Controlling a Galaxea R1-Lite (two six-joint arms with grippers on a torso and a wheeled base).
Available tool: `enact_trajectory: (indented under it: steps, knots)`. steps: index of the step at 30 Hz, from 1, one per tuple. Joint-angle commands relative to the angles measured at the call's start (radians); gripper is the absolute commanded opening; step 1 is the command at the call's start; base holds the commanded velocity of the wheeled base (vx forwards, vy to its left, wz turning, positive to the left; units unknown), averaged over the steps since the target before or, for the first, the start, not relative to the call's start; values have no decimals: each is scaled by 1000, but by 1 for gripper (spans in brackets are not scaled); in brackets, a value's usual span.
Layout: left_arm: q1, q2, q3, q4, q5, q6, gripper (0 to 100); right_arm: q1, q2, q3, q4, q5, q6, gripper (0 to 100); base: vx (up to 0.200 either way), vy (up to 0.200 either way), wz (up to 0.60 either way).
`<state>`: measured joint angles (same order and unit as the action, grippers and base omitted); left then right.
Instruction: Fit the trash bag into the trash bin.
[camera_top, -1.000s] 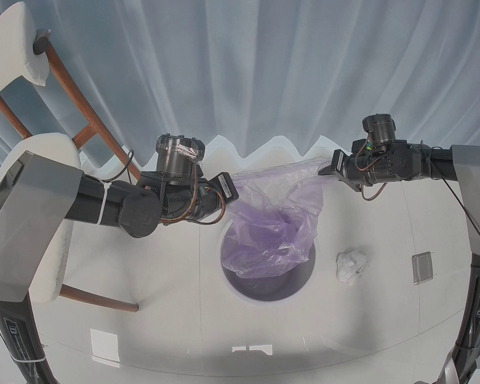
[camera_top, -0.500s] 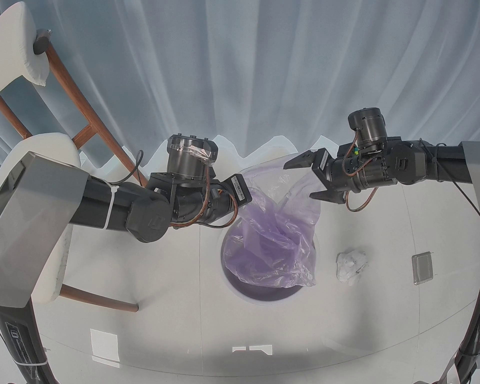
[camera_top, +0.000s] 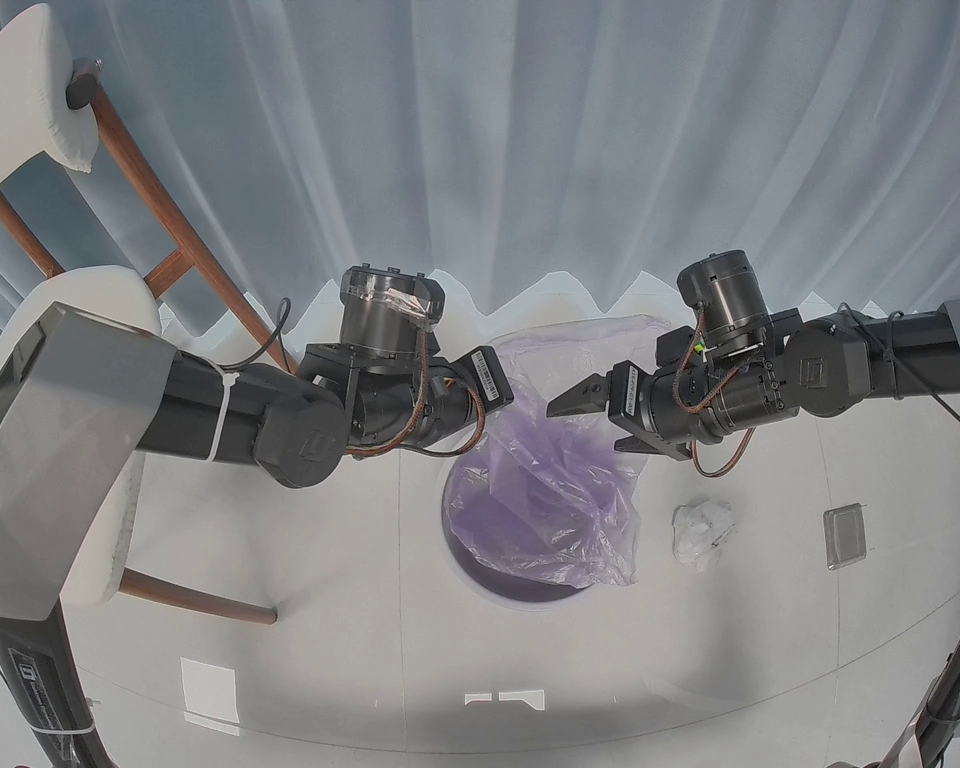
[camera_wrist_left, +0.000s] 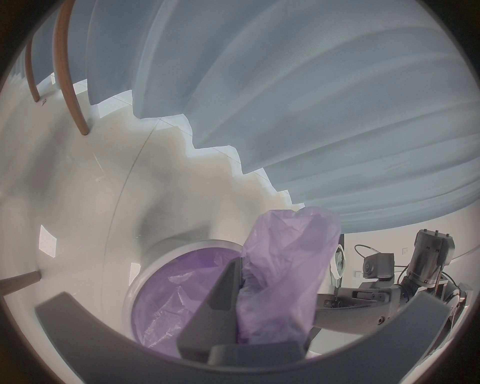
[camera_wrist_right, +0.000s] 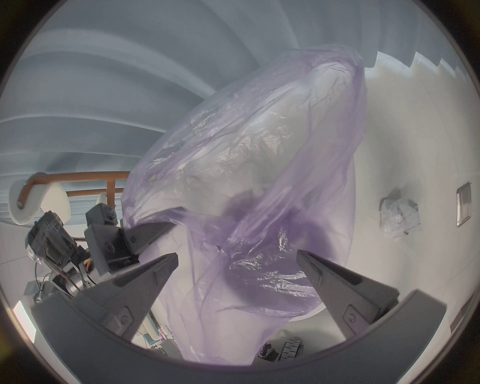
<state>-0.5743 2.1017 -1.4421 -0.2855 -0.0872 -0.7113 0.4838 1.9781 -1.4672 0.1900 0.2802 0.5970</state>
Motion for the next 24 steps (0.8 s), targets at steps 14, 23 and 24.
enact_trajectory:
  steps: [14,23,24]
  knots:
    - [40,-22,6,-1,0,1,0,-152,-102,143,34,-35,-200,0,0,0,0]
    - [-1,-48,19,0,-5,24,0,-87,-113,28,39,-42,-121,100,0,0,0]
    - [-7,-48,19,0,-5,30,0,-70,-102,11,40,-49,-86,100,0,0,0]
